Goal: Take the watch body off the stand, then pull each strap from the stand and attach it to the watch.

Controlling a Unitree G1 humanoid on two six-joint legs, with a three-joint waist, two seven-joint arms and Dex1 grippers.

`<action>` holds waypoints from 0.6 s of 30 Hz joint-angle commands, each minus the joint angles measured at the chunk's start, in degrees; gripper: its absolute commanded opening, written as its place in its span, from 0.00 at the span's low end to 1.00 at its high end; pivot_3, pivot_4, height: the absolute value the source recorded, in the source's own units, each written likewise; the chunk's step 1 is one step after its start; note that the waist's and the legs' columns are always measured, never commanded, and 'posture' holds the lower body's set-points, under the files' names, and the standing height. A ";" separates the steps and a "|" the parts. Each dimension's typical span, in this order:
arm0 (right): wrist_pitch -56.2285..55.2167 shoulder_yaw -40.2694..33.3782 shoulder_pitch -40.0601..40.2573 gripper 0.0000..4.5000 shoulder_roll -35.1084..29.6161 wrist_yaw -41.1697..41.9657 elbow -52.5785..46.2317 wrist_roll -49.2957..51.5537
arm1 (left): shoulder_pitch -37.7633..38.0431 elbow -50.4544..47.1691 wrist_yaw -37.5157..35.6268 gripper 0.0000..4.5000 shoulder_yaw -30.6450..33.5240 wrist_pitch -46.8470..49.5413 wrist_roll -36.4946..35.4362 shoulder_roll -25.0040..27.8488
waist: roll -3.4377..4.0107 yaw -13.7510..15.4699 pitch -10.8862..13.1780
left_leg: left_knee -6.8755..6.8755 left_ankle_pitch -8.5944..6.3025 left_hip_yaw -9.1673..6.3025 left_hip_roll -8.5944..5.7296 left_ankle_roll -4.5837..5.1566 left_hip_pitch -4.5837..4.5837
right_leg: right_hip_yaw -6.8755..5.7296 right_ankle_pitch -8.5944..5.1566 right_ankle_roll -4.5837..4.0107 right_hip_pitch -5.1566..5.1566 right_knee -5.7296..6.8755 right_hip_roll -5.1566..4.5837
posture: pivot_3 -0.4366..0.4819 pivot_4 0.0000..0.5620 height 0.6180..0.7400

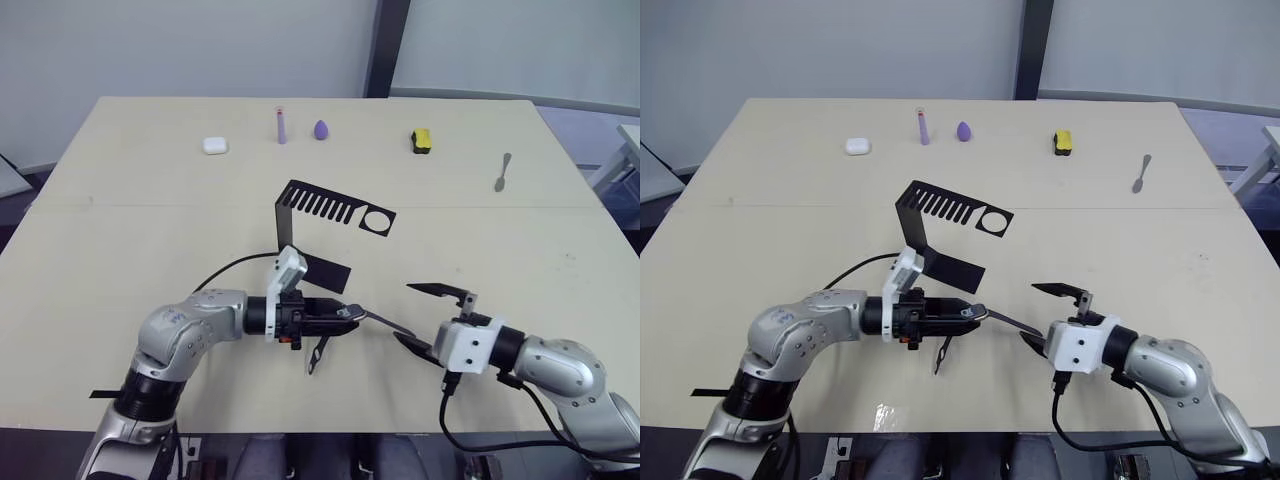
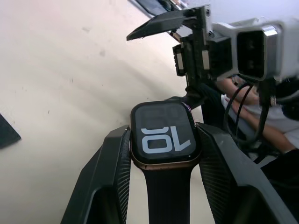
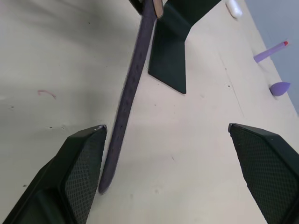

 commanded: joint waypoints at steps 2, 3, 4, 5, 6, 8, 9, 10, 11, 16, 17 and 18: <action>-2.57 -7.21 4.44 1.00 0.02 1.03 -3.45 9.60 | 2.69 3.78 -12.13 0.35 -1.55 -36.11 12.82 1.64 | 0.00 0.09 0.00 | -0.01 -0.04 0.05 0.04 -0.01 -0.01 | 0.01 0.00 -0.01 0.01 -0.13 -0.02 | 0.48 0.27 1.00; -3.10 -8.41 5.54 1.00 0.17 1.24 -3.62 11.31 | 3.00 5.84 -13.82 0.35 -1.64 -43.15 15.17 1.88 | 0.01 0.13 0.00 | 0.00 -0.05 0.05 0.04 0.00 -0.02 | 0.00 0.00 -0.01 0.01 -0.16 -0.03 | 0.48 0.27 1.00; -3.67 -9.50 6.61 1.00 0.27 1.55 -3.71 12.88 | 3.14 7.82 -15.31 0.35 -1.41 -49.19 16.42 1.69 | 0.02 0.13 -0.01 | 0.00 -0.09 0.06 0.06 0.00 -0.02 | 0.01 0.01 -0.02 0.01 -0.19 -0.06 | 0.48 0.27 1.00; -4.25 -10.65 7.73 1.00 0.28 1.76 -3.79 13.83 | 3.10 9.77 -16.59 0.35 -0.84 -55.06 16.98 1.14 | 0.02 0.15 -0.01 | 0.00 -0.13 0.08 0.06 -0.01 -0.02 | 0.02 0.01 -0.02 0.01 -0.21 -0.09 | 0.48 0.27 1.00; -4.75 -12.13 9.54 1.00 0.38 2.34 -4.08 15.70 | 2.98 11.65 -17.67 0.35 -0.12 -60.11 17.07 0.69 | 0.02 0.13 -0.01 | 0.00 -0.17 0.10 0.08 0.03 -0.02 | 0.03 0.01 -0.02 0.01 -0.23 -0.10 | 0.48 0.27 1.00; -6.80 -14.61 12.92 1.00 0.28 4.36 -4.71 19.42 | 2.91 15.12 -20.43 0.35 0.81 -68.50 17.08 1.15 | 0.02 0.18 -0.01 | 0.00 -0.20 0.12 0.12 0.15 -0.03 | 0.03 0.02 -0.01 0.01 -0.28 -0.13 | 0.48 0.27 1.00; -6.76 -15.76 14.45 1.00 0.09 5.52 -5.33 21.96 | 2.85 16.45 -21.46 0.35 1.04 -71.64 17.01 1.56 | 0.02 0.15 -0.01 | 0.00 -0.24 0.12 0.16 0.14 -0.03 | 0.03 0.02 -0.01 0.02 -0.31 -0.13 | 0.48 0.27 1.00; -4.35 -17.08 16.80 1.00 -0.72 7.10 -6.71 25.71 | 2.89 17.35 -22.76 0.35 1.17 -73.62 16.32 2.03 | 0.02 0.13 -0.01 | 0.00 -0.27 0.15 0.22 0.13 -0.02 | 0.01 0.02 -0.01 0.03 -0.33 -0.10 | 0.48 0.27 1.00; -2.90 -18.24 18.47 1.00 -1.16 7.96 -7.85 28.14 | 2.93 17.80 -23.39 0.35 1.45 -74.85 15.54 2.35 | 0.03 0.13 0.00 | 0.00 -0.29 0.15 0.25 0.12 -0.02 | -0.01 0.02 0.00 0.03 -0.34 -0.08 | 0.48 0.27 1.00; -0.86 -20.31 20.09 1.00 -0.72 7.99 -9.99 30.17 | 2.78 17.74 -24.57 0.35 1.65 -75.98 13.59 3.60 | 0.02 -0.07 0.00 | 0.07 -0.47 0.32 0.38 0.35 0.08 | -0.28 0.04 0.03 0.06 -0.32 0.00 | 0.48 0.27 1.00; -0.88 -20.03 19.84 1.00 -0.45 7.83 -10.00 29.75 | 2.69 17.35 -24.51 0.35 1.42 -75.65 13.52 3.75 | 0.01 -0.03 0.00 | 0.07 -0.49 0.36 0.37 0.39 0.11 | -0.32 0.05 0.04 0.07 -0.31 -0.01 | 0.48 0.27 1.00; -0.84 -19.50 19.52 1.00 -0.12 7.58 -10.06 29.26 | 2.60 16.23 -24.10 0.35 1.06 -74.13 13.16 3.80 | 0.01 0.01 0.00 | 0.07 -0.49 0.36 0.38 0.43 0.11 | -0.33 0.06 0.03 0.07 -0.30 -0.01 | 0.48 0.27 1.00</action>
